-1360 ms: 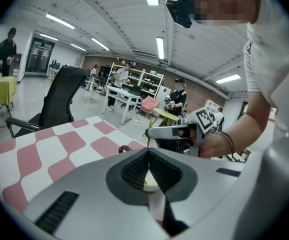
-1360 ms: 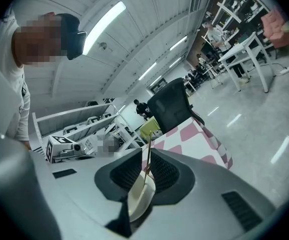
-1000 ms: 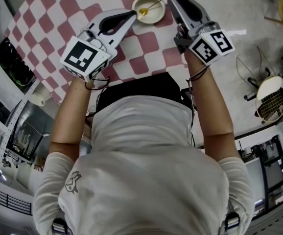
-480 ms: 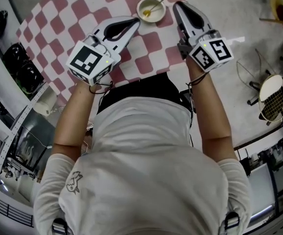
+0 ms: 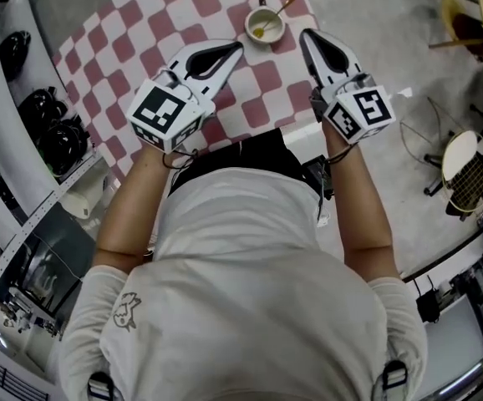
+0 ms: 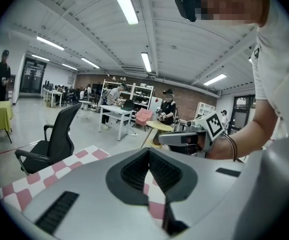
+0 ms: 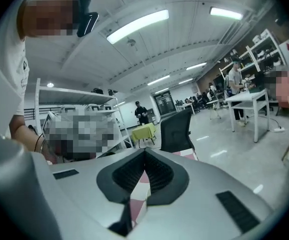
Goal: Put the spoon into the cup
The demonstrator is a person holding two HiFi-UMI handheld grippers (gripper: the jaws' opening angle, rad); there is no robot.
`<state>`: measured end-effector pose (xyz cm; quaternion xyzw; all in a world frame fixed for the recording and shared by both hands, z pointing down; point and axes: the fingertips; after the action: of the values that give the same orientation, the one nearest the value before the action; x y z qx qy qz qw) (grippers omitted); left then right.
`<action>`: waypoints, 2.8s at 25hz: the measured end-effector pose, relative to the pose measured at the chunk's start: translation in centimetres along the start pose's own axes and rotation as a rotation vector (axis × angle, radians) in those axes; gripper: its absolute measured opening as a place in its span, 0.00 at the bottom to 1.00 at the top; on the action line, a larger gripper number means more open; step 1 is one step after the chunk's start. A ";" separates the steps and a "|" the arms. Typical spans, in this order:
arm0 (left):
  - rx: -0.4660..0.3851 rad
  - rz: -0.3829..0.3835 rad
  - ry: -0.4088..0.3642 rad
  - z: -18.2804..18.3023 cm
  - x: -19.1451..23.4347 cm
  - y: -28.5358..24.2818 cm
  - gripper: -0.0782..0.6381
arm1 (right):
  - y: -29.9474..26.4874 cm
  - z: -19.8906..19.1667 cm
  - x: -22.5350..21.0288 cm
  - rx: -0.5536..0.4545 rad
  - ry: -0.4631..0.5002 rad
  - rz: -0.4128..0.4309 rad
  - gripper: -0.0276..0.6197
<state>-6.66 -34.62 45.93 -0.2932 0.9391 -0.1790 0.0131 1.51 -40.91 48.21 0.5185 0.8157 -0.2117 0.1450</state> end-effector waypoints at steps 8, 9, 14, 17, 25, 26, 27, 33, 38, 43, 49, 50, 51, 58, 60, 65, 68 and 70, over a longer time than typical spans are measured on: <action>-0.069 -0.001 -0.063 3.4 -2.8 6.0 0.13 | 2.6 2.1 6.7 -0.046 0.116 -0.004 0.09; -0.077 0.000 -0.069 3.8 -3.0 6.7 0.13 | 2.9 2.3 7.5 -0.057 0.113 -0.004 0.09; -0.130 -0.003 -0.110 5.9 -4.0 9.6 0.13 | 4.6 3.5 10.9 -0.093 0.141 -0.015 0.09; -0.159 -0.013 -0.139 7.2 -4.5 10.8 0.13 | 5.8 4.7 12.2 -0.121 0.156 -0.033 0.09; -0.196 -0.018 -0.172 8.5 -5.7 14.4 0.13 | 9.0 6.5 15.4 -0.176 0.177 -0.065 0.09; -0.197 -0.019 -0.175 8.6 -6.0 14.6 0.13 | 9.4 6.7 15.8 -0.180 0.176 -0.067 0.09; -0.198 -0.020 -0.178 8.7 -6.2 14.9 0.13 | 9.7 6.7 16.2 -0.183 0.175 -0.067 0.09; -0.213 -0.034 -0.202 9.9 -6.8 16.6 0.13 | 11.0 7.6 18.6 -0.217 0.180 -0.063 0.09; -0.212 -0.037 -0.215 10.2 -7.0 17.2 0.13 | 11.4 7.8 19.5 -0.221 0.182 -0.060 0.09; -0.211 -0.060 -0.233 10.0 -7.8 17.6 0.13 | 12.1 7.9 20.6 -0.231 0.185 -0.055 0.09; -0.207 -0.111 -0.238 9.7 -10.3 17.7 0.13 | 14.9 6.8 21.3 -0.234 0.183 -0.086 0.09; -0.211 -0.110 -0.235 9.8 -10.7 17.7 0.13 | 15.4 6.7 21.3 -0.230 0.188 -0.088 0.09; -0.213 -0.109 -0.235 9.8 -11.1 17.7 0.13 | 15.9 6.5 21.3 -0.226 0.194 -0.090 0.09; -0.179 -0.089 -0.227 8.9 -14.6 16.7 0.13 | 20.0 6.0 20.6 -0.230 0.213 -0.067 0.09; -0.179 -0.073 -0.209 8.9 -15.7 16.3 0.13 | 21.3 6.0 20.4 -0.225 0.215 -0.054 0.09; -0.203 0.003 -0.149 9.4 -17.8 15.1 0.13 | 25.4 5.4 20.8 -0.192 0.246 -0.010 0.09; -0.187 0.016 -0.159 9.5 -20.7 14.8 0.13 | 28.4 4.0 20.6 -0.169 0.248 0.001 0.09; -0.172 0.028 -0.163 9.1 -22.8 14.9 0.13 | 30.2 3.1 20.4 -0.159 0.244 0.011 0.09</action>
<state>5.21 -13.54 30.48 -0.2936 0.9508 -0.0732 0.0669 20.36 -15.24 30.33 0.5318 0.8385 -0.0811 0.0868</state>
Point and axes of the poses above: the fingertips, and each gripper's own axes: y backward along the fingers, x to its left, z out of its top, and after that the axes turned 8 degrees about -y, right-handed
